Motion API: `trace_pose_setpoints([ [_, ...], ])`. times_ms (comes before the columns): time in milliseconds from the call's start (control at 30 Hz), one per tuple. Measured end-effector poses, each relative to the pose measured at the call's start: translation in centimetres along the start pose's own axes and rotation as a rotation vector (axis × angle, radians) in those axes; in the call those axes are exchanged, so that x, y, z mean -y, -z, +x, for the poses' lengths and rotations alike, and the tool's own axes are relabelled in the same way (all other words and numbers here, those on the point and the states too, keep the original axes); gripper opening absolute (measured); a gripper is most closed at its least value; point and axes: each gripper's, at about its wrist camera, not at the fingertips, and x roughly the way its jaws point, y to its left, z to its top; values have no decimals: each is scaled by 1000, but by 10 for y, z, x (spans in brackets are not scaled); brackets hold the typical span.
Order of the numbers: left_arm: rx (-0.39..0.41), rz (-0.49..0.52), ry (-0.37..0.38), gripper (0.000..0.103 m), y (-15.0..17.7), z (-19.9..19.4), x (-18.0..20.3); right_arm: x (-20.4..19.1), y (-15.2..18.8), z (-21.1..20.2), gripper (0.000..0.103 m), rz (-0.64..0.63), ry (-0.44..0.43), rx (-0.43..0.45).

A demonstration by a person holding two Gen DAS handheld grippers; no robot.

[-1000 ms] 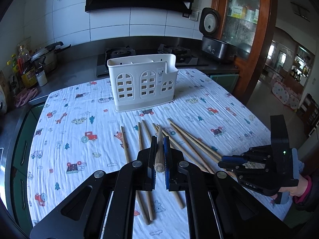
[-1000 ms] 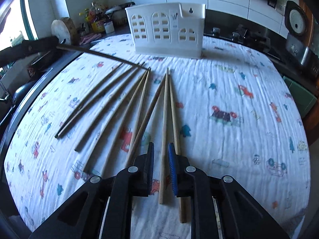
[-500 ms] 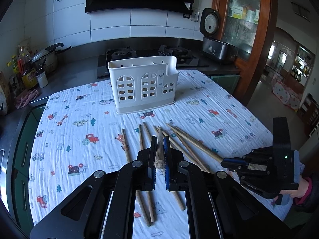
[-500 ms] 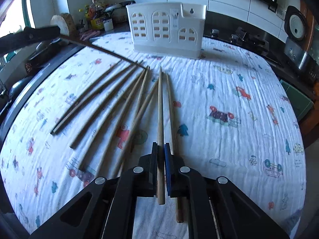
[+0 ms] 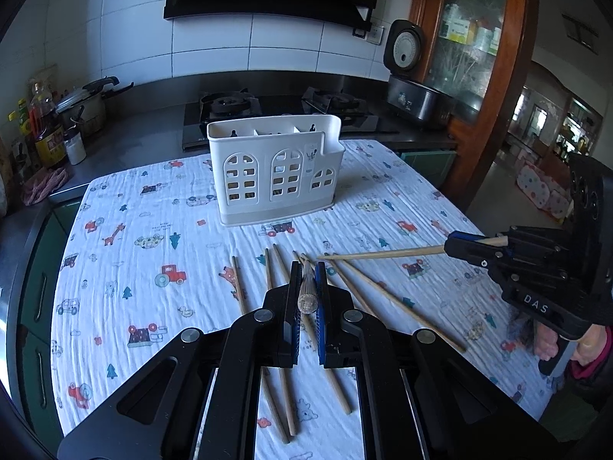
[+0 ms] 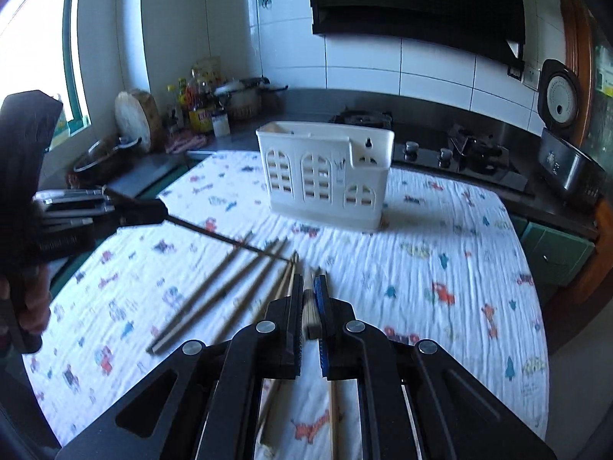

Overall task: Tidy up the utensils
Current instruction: 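Lift the held chopsticks upright with both tools and carry them toward the white holder, then lower the chopsticks into the white holder and open both tools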

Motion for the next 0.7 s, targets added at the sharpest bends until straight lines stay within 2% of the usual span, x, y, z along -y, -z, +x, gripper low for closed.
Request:
trace_pose_setpoints([
  [500,11,1,29,5,-68,-9,-19,33,-108,-13,7,-36,-42,24],
  [700,81,39,17,5,-111,-29,-20,50,-162,-23,7,-50,-22,43],
])
